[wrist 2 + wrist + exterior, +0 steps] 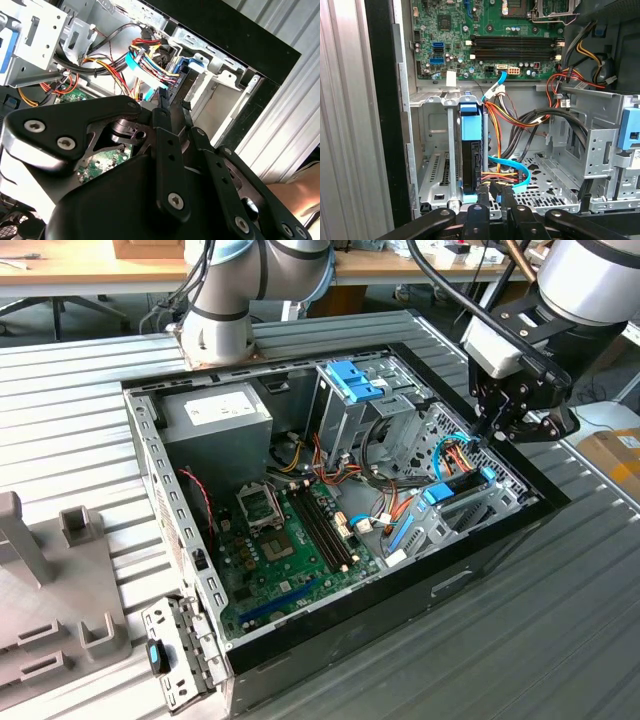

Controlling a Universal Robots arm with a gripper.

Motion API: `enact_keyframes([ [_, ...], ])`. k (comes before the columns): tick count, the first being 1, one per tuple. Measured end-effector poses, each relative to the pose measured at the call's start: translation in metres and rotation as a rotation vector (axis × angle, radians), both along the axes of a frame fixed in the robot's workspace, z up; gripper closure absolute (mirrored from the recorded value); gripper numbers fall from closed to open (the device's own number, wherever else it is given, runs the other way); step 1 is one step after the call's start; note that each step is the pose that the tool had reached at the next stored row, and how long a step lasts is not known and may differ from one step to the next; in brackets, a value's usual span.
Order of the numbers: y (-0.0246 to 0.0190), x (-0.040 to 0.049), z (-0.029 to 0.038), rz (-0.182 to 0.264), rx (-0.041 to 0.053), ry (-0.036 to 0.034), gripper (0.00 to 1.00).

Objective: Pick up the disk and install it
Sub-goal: 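Insert the second disk wire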

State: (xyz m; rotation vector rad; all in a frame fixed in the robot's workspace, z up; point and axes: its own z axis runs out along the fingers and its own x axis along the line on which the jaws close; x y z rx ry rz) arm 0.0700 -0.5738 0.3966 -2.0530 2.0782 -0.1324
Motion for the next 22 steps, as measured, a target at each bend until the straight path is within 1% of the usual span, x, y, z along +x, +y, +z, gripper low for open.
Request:
enact_keyframes([
  [2,0.0,0.0,0.0,0.0,-0.0001,0.0,0.74],
  [3,0.0,0.0,0.0,0.0,0.0,0.0,0.68],
  [6,0.0,0.0,0.0,0.0,0.0001,0.0,0.68],
  [7,0.0,0.0,-0.0001,0.0,0.0002,0.0,0.6],
  [8,0.0,0.0,-0.0003,0.0,0.0003,0.0,0.6],
  [9,0.0003,0.0,-0.0016,0.0,0.0005,-0.0001,0.6],
  [11,0.0013,0.0,-0.0061,0.0,0.0005,0.0,0.6],
  [12,0.0026,0.0,-0.01,0.0,0.0003,0.0007,0.6],
  [13,0.006,0.0003,-0.0128,0.0,0.0003,0.0025,0.6],
  [14,0.0121,0.0032,-0.0136,0.0,0.0003,0.0045,0.6],
  [15,0.014,0.0081,-0.0137,0.0,0.0002,0.0061,0.6],
  [16,0.0141,0.0127,-0.0136,0.0,0.0001,0.0082,0.6],
  [17,0.0138,0.0145,-0.0136,0.0,0.0001,0.0094,0.6],
  [22,0.0094,0.0146,-0.0153,0.0,0.0003,0.0102,0.6],
])
